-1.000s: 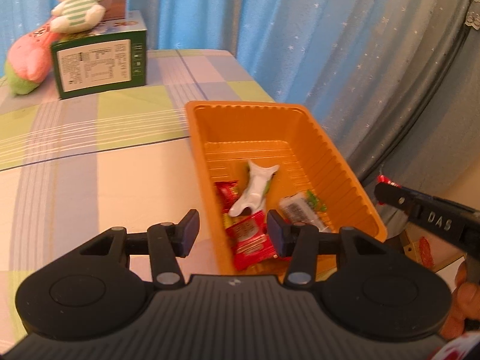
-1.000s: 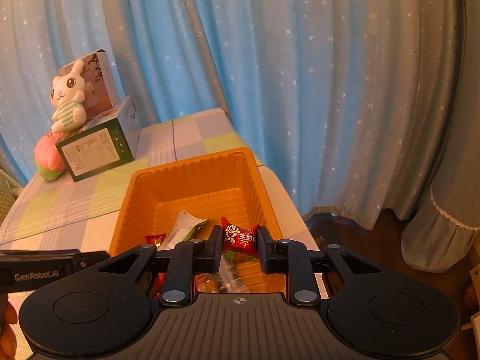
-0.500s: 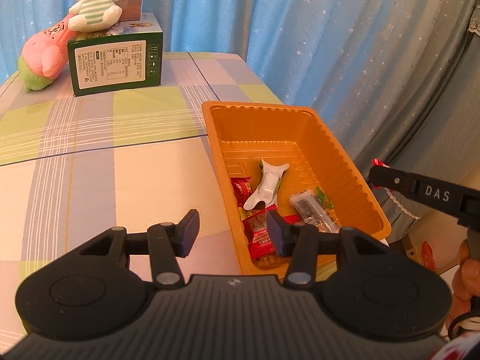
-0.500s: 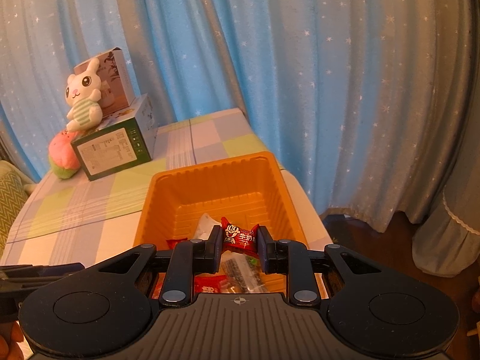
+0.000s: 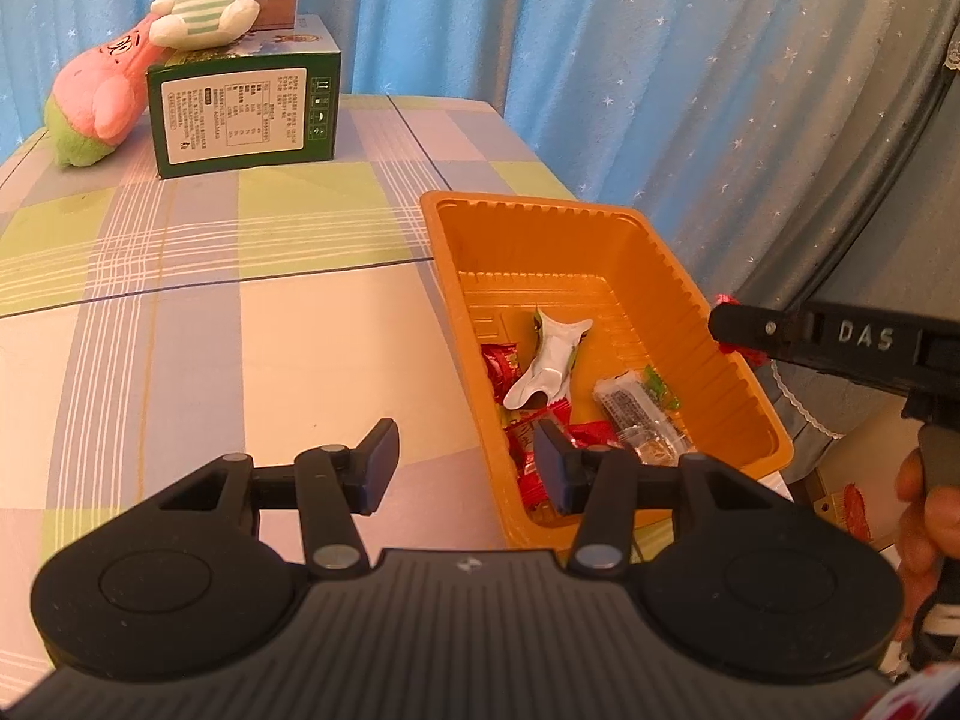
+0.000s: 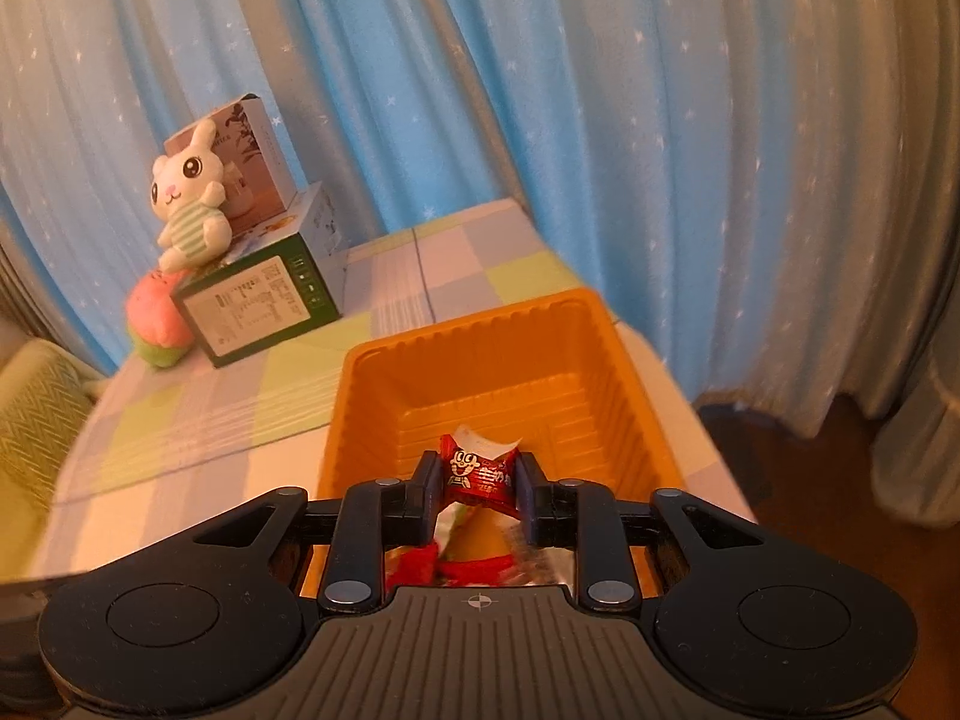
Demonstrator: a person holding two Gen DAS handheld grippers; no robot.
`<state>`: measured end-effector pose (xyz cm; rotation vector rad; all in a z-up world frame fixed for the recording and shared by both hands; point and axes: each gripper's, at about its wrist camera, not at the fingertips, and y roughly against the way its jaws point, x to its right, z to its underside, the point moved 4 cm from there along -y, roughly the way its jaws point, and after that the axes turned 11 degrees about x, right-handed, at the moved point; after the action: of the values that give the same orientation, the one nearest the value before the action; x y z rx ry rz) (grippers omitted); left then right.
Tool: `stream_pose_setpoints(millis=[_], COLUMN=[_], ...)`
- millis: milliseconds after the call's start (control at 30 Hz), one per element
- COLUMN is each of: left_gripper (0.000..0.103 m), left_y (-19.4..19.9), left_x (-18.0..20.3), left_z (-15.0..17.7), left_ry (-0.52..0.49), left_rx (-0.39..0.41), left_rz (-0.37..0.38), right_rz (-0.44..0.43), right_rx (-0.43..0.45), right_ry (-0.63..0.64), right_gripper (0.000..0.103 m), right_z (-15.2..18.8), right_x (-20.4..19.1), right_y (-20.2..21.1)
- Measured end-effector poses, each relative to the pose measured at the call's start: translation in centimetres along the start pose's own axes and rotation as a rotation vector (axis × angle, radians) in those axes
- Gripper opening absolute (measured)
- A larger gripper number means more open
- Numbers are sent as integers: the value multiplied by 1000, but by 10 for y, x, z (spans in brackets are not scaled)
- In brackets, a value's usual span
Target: Organize snacks
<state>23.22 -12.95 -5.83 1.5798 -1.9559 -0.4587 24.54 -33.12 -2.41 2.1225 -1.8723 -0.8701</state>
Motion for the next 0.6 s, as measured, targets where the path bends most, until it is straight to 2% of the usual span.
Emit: stream_pose_setpoints(millis=[33, 67, 167, 333, 600], left_gripper=[46, 47, 53, 68, 81], left_y=[1, 2, 6, 15, 29], left_x=[-2, -3, -7, -9, -8], left_z=[0, 1, 3, 5, 5], left_ry=[3, 6, 19, 29, 18], left_rx=[0, 0, 5, 18, 31], left_rz=[-1, -2, -7, -16, -26], right_rz=[1, 2, 14, 53, 85], right_rx=[6, 15, 16, 1, -33], right_ry=[-16, -34, -61, -79, -99], right_gripper=[61, 62, 62, 62, 63], right_z=[-1, -2, -2, 7, 27], right_x=[3, 6, 15, 28, 36], right_y=[1, 3, 9, 22, 40])
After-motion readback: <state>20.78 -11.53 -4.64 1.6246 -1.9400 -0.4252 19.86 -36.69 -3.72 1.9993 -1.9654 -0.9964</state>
